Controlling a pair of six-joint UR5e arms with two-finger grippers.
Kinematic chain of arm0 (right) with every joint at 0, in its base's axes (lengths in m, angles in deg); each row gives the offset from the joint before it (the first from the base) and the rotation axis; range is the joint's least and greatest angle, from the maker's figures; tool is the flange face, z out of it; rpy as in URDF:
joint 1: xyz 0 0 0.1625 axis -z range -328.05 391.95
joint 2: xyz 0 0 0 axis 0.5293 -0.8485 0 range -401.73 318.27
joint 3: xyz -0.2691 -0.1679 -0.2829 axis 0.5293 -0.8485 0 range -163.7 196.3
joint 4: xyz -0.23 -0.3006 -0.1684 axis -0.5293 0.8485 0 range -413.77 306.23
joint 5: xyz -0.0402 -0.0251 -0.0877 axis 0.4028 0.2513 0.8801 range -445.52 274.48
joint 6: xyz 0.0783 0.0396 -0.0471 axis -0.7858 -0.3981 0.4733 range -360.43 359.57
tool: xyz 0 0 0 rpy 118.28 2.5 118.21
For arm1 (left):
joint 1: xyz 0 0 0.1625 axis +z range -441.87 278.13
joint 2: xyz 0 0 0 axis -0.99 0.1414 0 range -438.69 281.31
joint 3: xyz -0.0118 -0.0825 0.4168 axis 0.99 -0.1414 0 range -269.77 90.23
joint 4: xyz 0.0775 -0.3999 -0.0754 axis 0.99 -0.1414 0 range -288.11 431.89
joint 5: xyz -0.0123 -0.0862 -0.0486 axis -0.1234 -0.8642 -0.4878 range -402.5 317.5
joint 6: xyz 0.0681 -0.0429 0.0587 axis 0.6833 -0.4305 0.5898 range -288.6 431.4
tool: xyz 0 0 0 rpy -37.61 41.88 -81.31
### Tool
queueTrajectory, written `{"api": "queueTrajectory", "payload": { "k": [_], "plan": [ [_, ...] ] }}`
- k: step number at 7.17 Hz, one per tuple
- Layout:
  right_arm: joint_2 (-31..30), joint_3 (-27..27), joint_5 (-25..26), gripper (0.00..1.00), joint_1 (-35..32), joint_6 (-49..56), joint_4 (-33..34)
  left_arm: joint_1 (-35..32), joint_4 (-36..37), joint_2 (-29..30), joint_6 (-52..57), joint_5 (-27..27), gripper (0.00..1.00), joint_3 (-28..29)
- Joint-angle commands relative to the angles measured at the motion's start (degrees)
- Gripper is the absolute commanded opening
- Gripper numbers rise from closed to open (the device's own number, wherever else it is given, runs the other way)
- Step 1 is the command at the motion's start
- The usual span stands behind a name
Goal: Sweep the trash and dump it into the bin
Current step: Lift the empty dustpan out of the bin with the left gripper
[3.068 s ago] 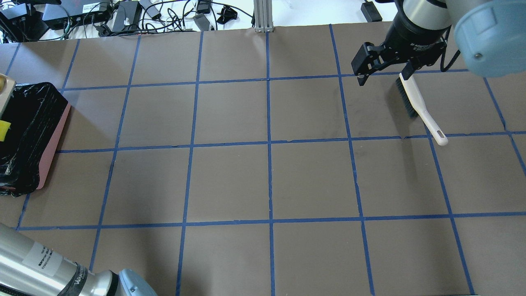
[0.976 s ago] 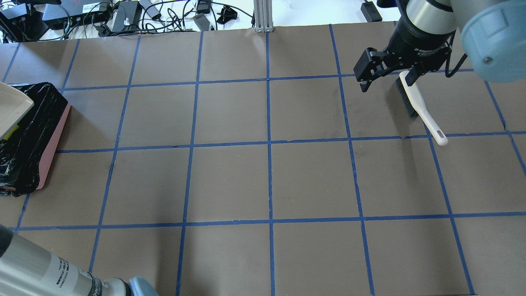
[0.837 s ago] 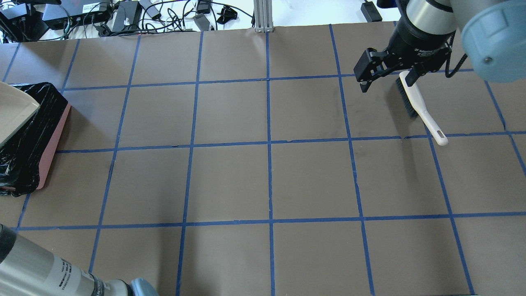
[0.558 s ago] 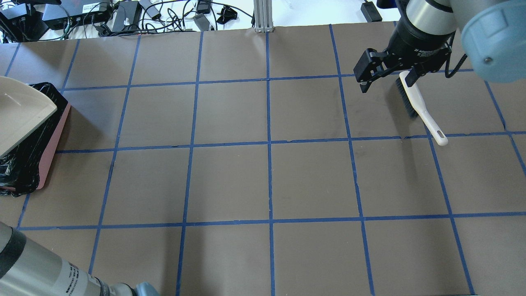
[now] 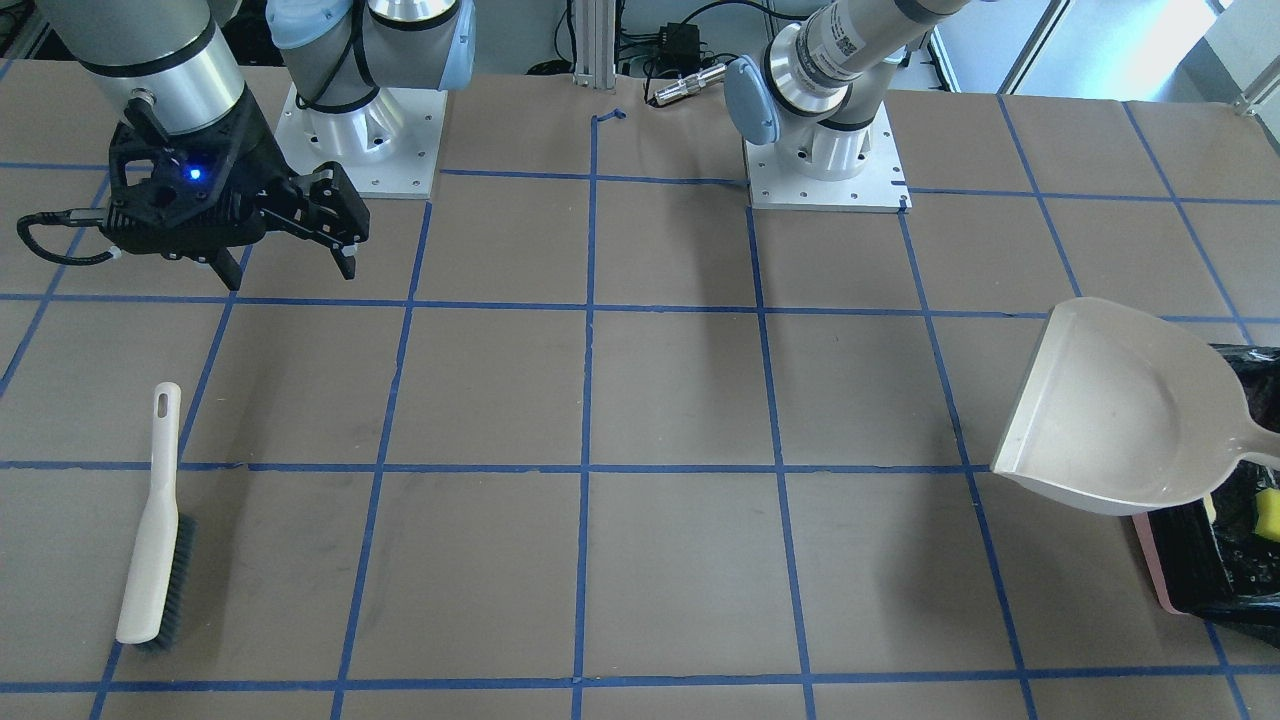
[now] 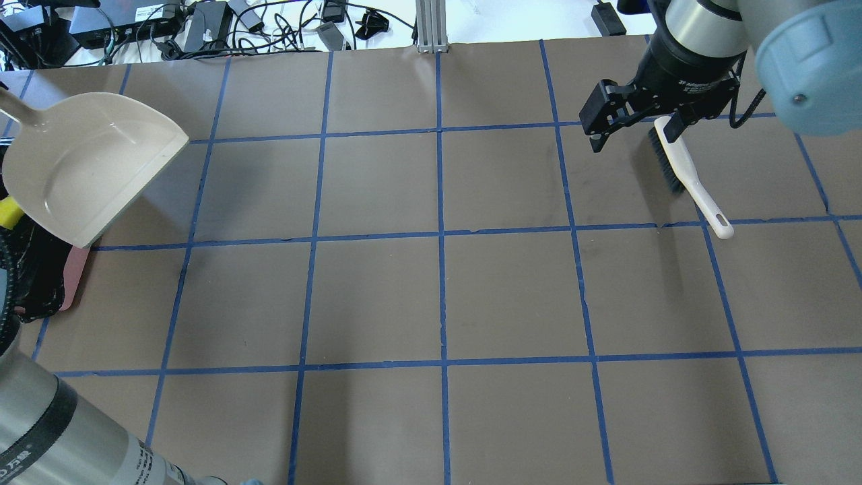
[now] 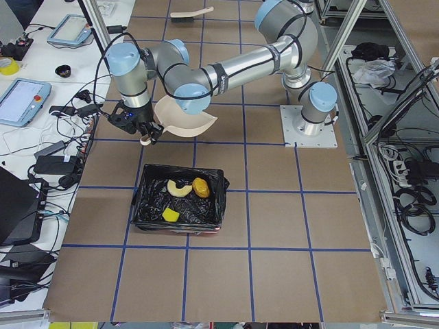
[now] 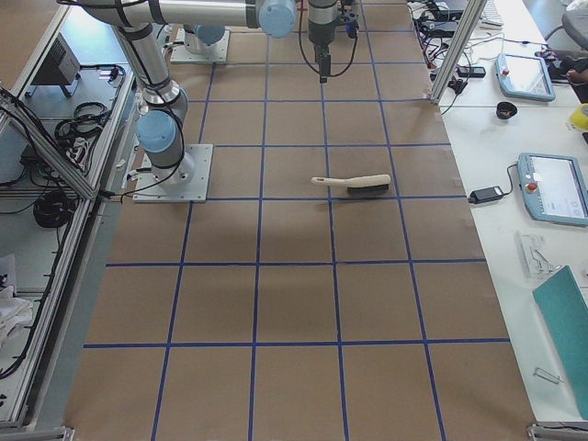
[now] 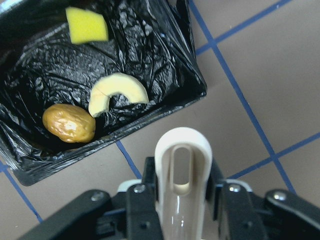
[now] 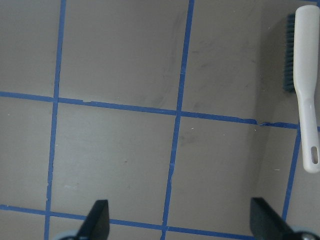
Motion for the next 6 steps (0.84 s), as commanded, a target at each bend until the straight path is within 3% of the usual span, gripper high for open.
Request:
{"api": "queueTrajectory", "payload": {
  "k": [1, 3, 4, 6],
  "plan": [
    [-0.02, 0.00, -0.01, 1.00, 0.00, 0.00, -0.04, -3.91, 0.67, 1.40, -5.43, -1.93, 0.00, -1.00],
    [0.24, 0.00, -0.01, 1.00, 0.00, 0.00, 0.05, -5.94, 5.57, 4.73, -10.45, -3.43, 0.00, -1.09],
    [0.24, 0.00, 0.25, 1.00, 0.00, 0.09, 0.05, -6.38, 9.86, 6.57, -17.95, -3.43, 0.00, -0.65],
    [-0.02, -0.08, 0.95, 1.00, 0.00, 0.00, 0.05, -6.47, 11.84, 9.31, -33.42, -2.82, 0.00, -0.73]
  ]
}}
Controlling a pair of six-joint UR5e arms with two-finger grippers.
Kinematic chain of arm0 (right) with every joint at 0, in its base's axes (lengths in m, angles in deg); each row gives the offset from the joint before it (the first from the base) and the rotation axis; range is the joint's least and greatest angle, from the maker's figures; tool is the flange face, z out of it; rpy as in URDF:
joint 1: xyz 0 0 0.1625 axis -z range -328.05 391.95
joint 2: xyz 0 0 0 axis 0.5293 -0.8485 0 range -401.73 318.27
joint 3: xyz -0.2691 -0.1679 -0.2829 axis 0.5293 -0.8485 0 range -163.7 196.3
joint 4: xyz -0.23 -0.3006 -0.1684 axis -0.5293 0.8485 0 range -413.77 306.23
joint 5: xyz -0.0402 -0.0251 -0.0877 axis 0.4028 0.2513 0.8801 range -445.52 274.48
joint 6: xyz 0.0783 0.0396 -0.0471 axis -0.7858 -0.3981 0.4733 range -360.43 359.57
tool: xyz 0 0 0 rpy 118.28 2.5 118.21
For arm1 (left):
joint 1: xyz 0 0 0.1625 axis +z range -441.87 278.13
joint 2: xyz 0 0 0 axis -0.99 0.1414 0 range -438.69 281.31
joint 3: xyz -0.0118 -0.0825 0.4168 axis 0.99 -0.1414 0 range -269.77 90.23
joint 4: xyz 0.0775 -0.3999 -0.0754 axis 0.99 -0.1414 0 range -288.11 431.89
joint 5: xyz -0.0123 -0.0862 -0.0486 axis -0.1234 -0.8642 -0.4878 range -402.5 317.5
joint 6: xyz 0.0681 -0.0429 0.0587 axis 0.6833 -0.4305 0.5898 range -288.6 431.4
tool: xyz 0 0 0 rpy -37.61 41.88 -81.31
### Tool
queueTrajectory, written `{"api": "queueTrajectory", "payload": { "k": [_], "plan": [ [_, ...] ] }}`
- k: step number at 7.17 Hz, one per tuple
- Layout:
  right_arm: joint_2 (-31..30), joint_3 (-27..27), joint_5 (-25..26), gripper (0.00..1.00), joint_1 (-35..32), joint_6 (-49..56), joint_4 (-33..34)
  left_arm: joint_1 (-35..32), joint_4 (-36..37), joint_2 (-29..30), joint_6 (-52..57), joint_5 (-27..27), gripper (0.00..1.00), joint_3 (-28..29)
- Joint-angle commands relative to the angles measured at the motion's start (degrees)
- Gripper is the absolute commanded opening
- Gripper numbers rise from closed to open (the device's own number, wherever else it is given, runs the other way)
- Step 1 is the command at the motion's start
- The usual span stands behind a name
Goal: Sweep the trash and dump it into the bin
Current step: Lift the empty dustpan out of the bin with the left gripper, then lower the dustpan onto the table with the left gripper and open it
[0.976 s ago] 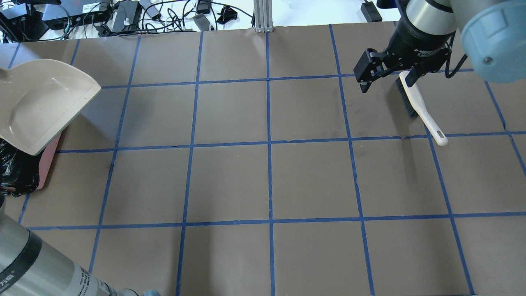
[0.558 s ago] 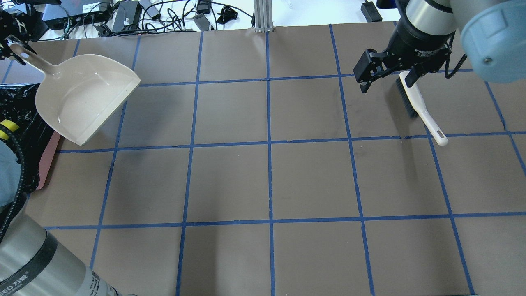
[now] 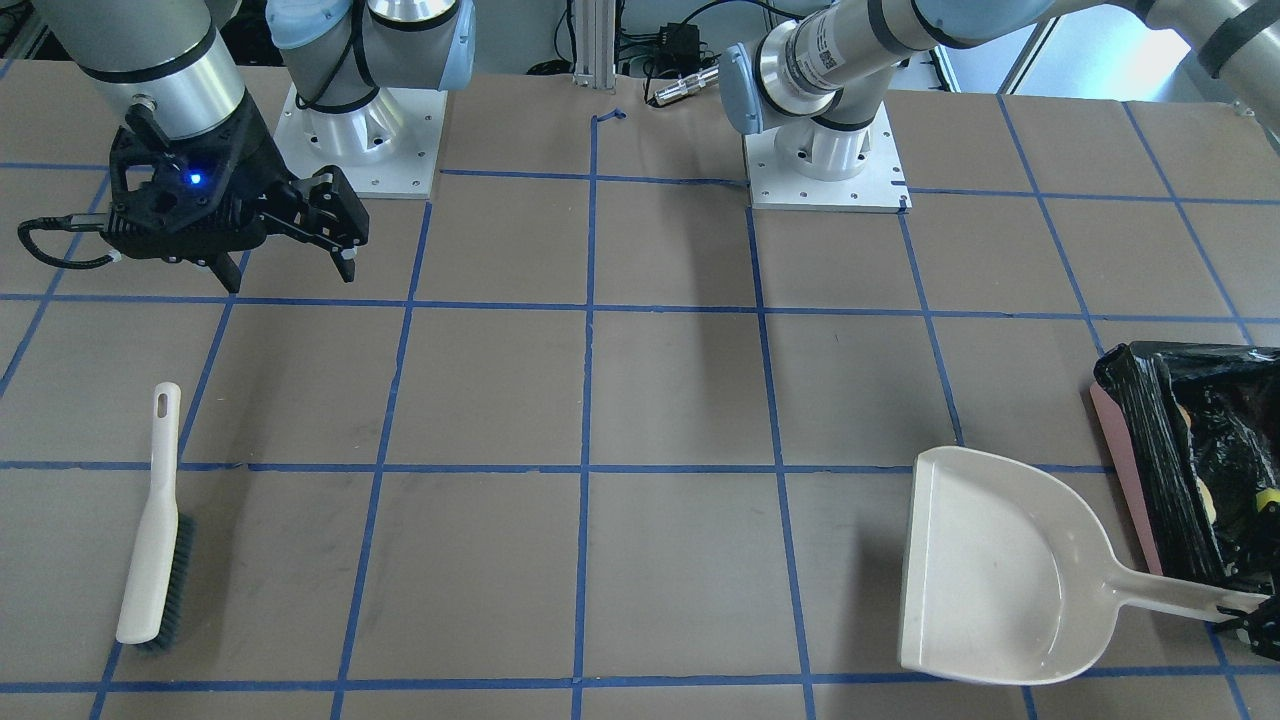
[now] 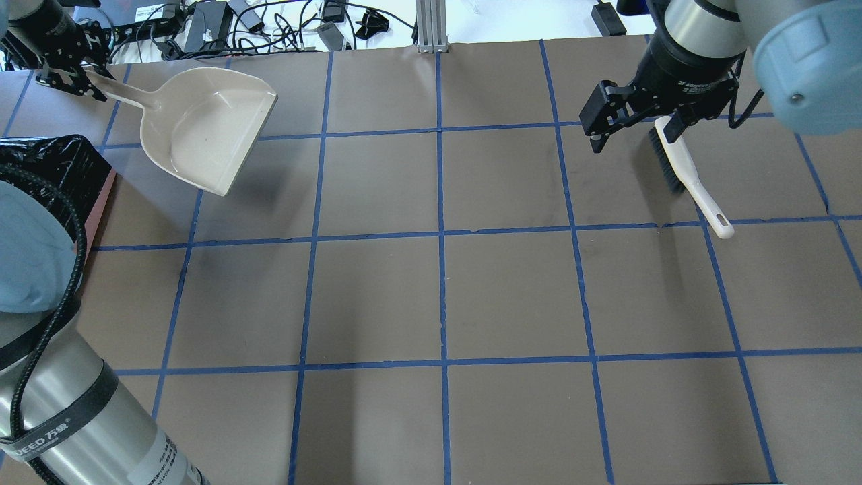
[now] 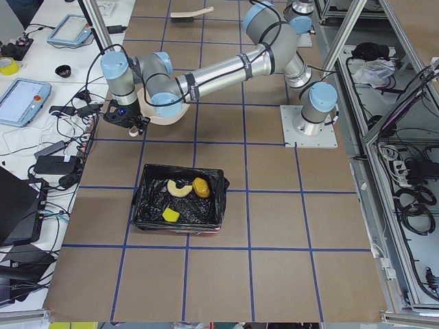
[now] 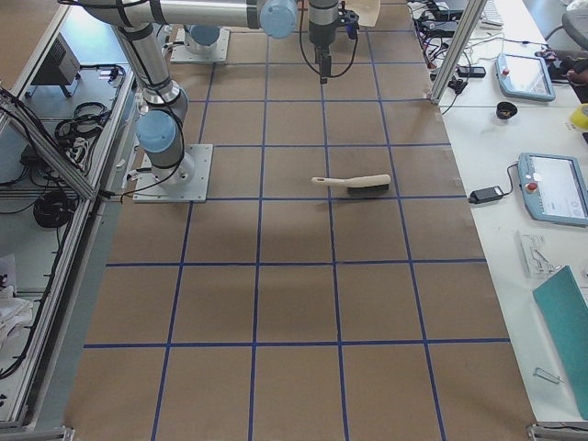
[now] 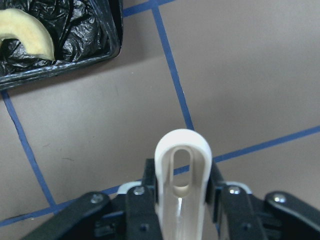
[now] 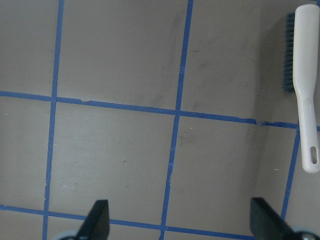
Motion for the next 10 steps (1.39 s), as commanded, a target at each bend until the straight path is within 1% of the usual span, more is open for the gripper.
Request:
{"api": "queueTrajectory", "payload": {
  "k": [1, 3, 4, 5, 7, 10],
  "plan": [
    [-0.19, -0.07, 1.05, 1.00, 0.00, -0.06, -0.05, -0.68, 1.32, 2.20, -13.08, 0.59, 0.00, -0.40],
    [-0.19, -0.07, 1.05, 1.00, 0.09, -0.06, -0.05, -3.14, 1.32, 3.60, -18.45, 3.30, 0.00, -0.75],
    [-0.11, -0.07, 1.05, 1.00, 0.00, -0.06, -0.05, -4.37, 1.32, 3.69, -19.44, 4.18, 0.00, -1.45],
    [0.07, 0.01, 1.05, 1.00, 0.00, -0.06, -0.05, -4.90, 1.32, 2.91, -19.53, 4.19, 0.00, -3.37],
    [0.16, 0.01, 1.05, 1.00, 0.00, -0.15, -0.14, -7.44, -0.17, 1.85, -19.62, 6.29, 0.00, -5.93],
    [0.25, 0.01, 1.14, 1.00, 0.00, -0.15, -0.14, -7.81, 0.35, -2.44, -17.44, 5.95, 0.00, -13.47]
  ]
}}
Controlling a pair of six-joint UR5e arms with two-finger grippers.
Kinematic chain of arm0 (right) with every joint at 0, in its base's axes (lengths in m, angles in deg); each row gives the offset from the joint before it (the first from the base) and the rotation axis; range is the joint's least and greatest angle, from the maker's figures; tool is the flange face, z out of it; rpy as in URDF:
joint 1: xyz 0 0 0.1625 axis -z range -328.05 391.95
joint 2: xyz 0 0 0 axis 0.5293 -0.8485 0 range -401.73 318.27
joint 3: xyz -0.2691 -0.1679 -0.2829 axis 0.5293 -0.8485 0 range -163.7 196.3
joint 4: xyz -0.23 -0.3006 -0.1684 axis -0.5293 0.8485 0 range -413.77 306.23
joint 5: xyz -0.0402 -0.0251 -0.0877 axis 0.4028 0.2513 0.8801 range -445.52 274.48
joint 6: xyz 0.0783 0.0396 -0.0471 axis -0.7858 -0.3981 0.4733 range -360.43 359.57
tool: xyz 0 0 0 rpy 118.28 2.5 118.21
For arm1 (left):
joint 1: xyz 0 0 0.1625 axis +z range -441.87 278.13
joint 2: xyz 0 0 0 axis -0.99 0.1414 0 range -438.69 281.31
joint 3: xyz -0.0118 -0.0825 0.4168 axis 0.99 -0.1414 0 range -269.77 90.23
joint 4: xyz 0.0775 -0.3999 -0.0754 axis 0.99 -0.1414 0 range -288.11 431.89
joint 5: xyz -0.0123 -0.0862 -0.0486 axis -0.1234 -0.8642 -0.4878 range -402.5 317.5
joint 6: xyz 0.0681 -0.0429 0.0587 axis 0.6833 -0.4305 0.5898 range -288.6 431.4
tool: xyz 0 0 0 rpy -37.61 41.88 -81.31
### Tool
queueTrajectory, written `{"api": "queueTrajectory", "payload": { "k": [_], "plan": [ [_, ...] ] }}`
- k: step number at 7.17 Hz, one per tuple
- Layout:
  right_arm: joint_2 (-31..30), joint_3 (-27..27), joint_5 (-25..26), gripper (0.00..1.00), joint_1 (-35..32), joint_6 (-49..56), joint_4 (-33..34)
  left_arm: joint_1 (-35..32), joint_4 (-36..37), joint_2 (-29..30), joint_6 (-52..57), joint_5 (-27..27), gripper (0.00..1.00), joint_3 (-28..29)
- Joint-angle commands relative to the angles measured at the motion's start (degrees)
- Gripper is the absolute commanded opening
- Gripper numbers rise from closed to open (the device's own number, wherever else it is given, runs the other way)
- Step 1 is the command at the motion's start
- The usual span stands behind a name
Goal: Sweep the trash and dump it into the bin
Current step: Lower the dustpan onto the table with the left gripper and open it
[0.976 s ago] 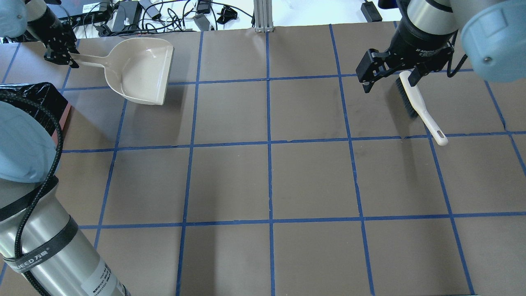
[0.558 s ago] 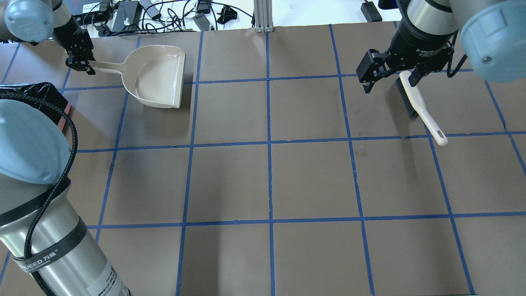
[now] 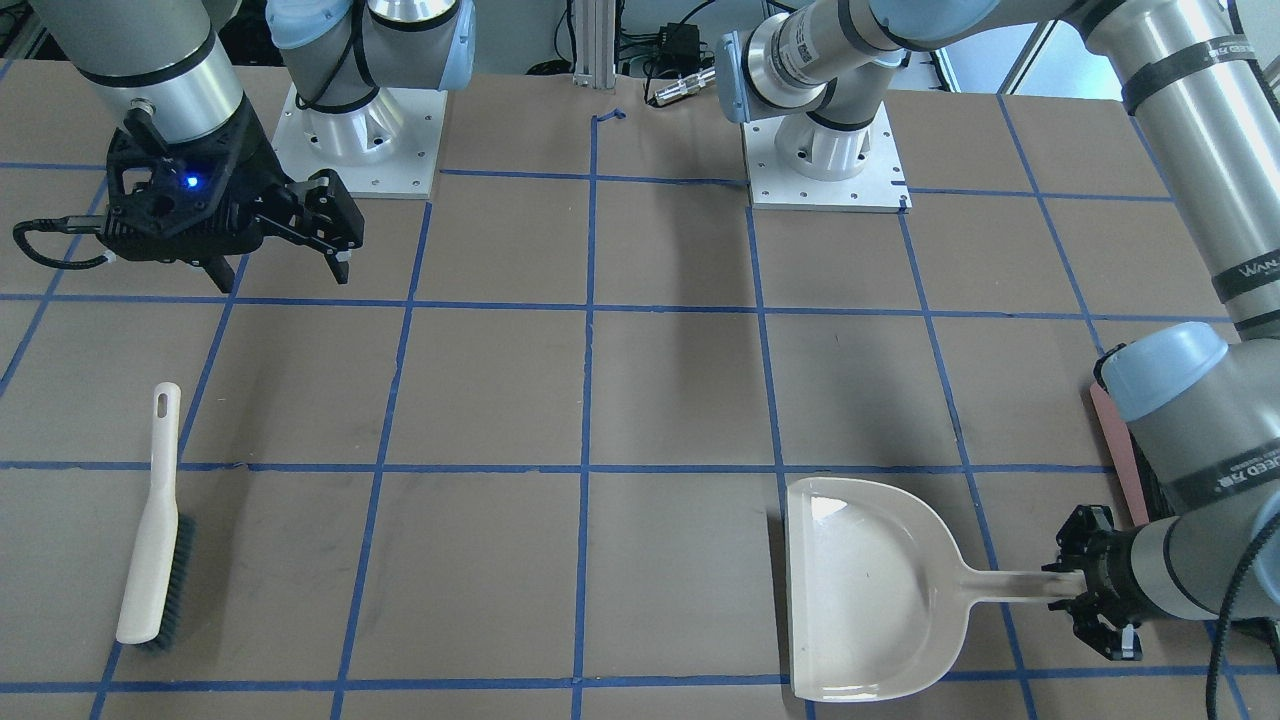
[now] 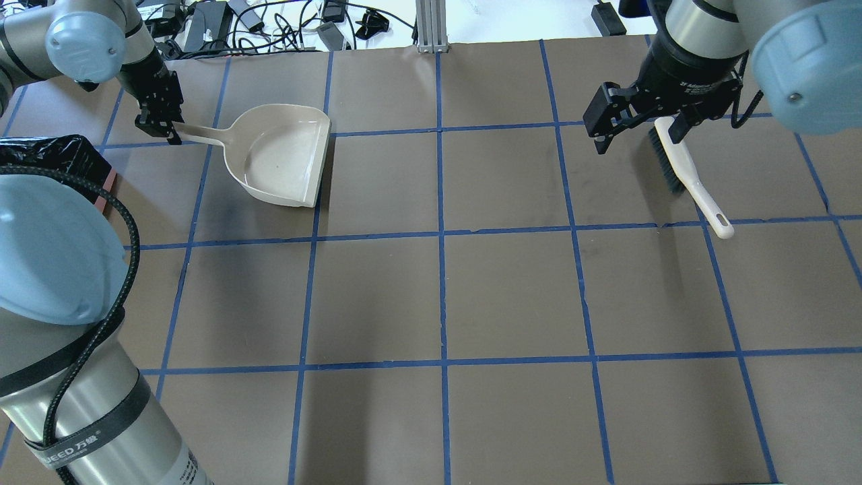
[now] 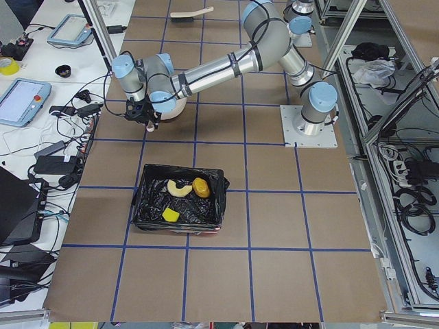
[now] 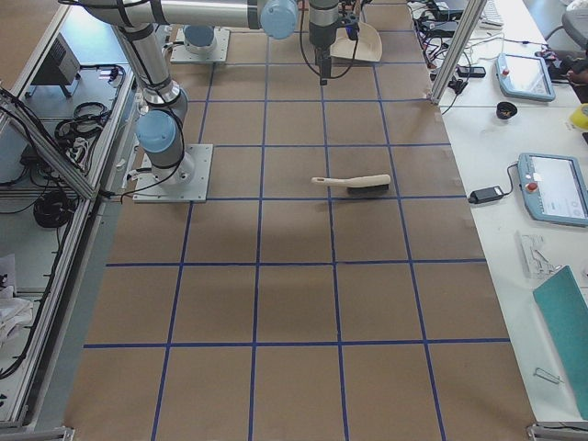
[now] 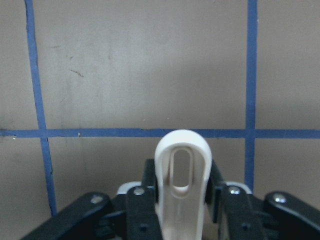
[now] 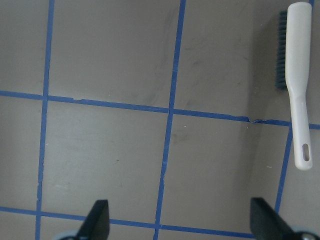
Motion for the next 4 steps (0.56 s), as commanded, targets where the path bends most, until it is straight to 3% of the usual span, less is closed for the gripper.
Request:
{"api": "queueTrajectory", "payload": {
  "k": [1, 2, 4],
  "plan": [
    [0.02, 0.00, 0.01, 1.00, 0.00, 0.09, -0.09, -0.16, 0.34, -3.38, 1.04, -0.58, 0.00, -3.84],
    [0.11, 0.00, 0.01, 1.00, 0.00, 0.09, 0.00, -0.07, 0.51, -4.09, 0.51, -1.11, 0.00, -5.15],
    [0.02, 0.09, 0.01, 1.00, 0.00, 0.09, 0.00, 0.10, 9.78, -2.96, -3.07, -1.38, 0.00, -7.62]
  ]
}}
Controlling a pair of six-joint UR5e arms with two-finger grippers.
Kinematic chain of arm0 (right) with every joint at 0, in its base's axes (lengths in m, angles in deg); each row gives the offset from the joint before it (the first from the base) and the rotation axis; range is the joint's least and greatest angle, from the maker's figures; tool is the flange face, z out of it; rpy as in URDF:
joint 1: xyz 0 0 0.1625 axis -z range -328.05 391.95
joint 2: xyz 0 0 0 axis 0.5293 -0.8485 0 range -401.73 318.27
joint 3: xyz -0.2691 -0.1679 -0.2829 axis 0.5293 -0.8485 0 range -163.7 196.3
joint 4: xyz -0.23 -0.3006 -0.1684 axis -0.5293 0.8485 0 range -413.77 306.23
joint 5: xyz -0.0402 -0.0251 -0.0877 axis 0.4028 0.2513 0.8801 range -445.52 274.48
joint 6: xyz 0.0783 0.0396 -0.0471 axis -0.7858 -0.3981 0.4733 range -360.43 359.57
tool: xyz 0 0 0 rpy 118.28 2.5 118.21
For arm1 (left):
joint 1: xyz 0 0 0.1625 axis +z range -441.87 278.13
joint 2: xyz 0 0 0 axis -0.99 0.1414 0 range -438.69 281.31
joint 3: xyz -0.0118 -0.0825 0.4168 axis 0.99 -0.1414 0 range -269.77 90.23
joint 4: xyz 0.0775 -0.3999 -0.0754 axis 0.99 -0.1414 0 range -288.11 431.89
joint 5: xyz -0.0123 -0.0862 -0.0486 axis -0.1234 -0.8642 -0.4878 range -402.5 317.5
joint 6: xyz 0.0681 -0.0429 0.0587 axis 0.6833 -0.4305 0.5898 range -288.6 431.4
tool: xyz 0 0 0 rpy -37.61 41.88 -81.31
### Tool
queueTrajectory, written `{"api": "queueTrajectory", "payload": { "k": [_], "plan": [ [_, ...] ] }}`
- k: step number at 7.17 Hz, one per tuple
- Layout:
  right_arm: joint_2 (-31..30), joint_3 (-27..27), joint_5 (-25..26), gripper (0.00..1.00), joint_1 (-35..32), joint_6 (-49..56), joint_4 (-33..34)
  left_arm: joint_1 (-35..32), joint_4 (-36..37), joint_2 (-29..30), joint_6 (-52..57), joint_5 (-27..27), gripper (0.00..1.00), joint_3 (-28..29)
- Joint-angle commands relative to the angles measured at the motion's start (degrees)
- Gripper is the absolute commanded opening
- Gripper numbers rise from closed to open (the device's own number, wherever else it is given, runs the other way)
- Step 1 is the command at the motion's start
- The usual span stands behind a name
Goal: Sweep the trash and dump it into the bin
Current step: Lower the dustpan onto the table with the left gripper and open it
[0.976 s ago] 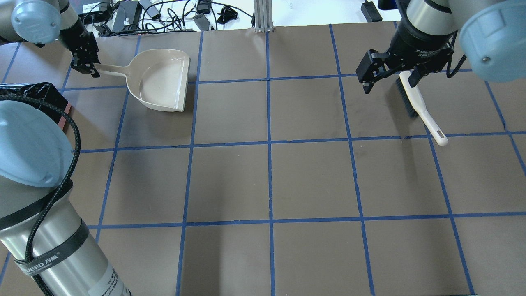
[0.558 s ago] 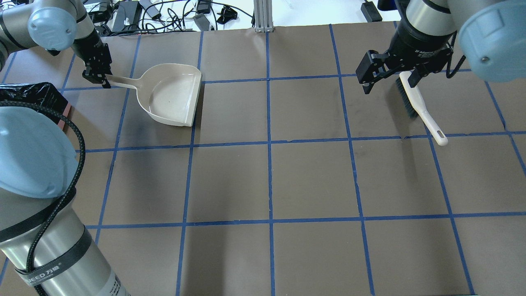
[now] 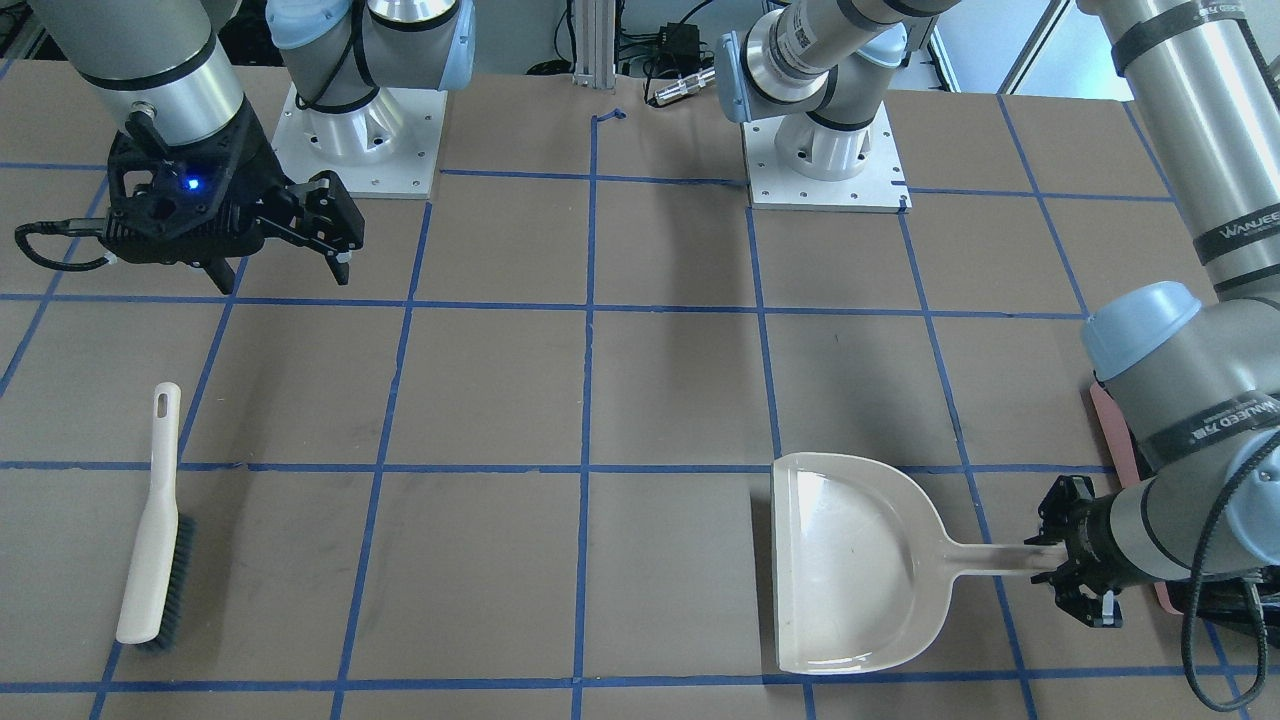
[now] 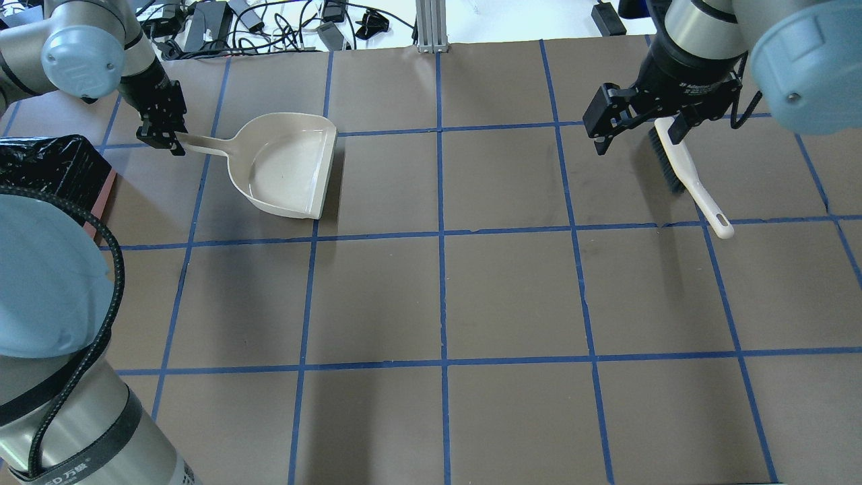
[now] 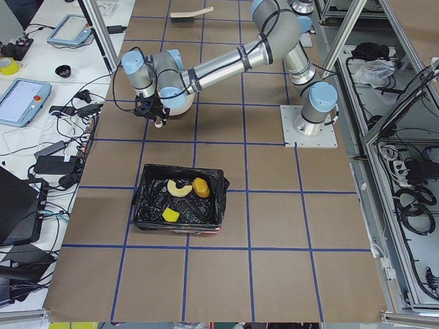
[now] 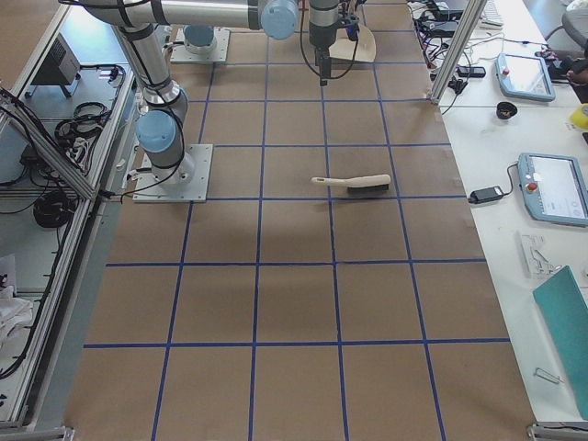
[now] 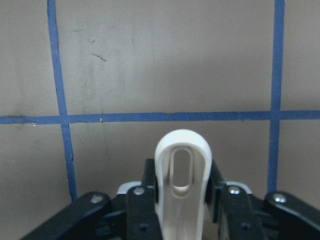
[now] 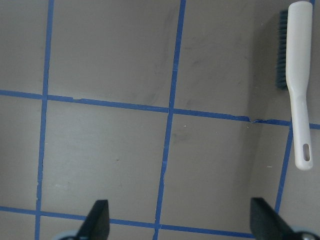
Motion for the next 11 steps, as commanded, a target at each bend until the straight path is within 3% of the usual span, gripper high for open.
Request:
{"api": "queueTrajectory", "payload": {
  "k": [1, 8, 11],
  "plan": [
    [-0.05, 0.03, 0.00, 1.00, 0.00, 0.00, -0.08, 0.19, 5.36, 0.36, -2.38, -0.25, 0.00, -2.04],
    [-0.05, 0.12, 0.00, 1.00, 0.00, 0.09, -0.08, -0.08, 4.84, -2.71, -0.38, -2.36, 0.00, -7.04],
    [-0.05, 0.12, 0.00, 1.00, 0.09, 0.09, -0.08, 0.01, 9.28, -3.34, 0.97, -2.36, 0.00, -10.65]
  ]
}}
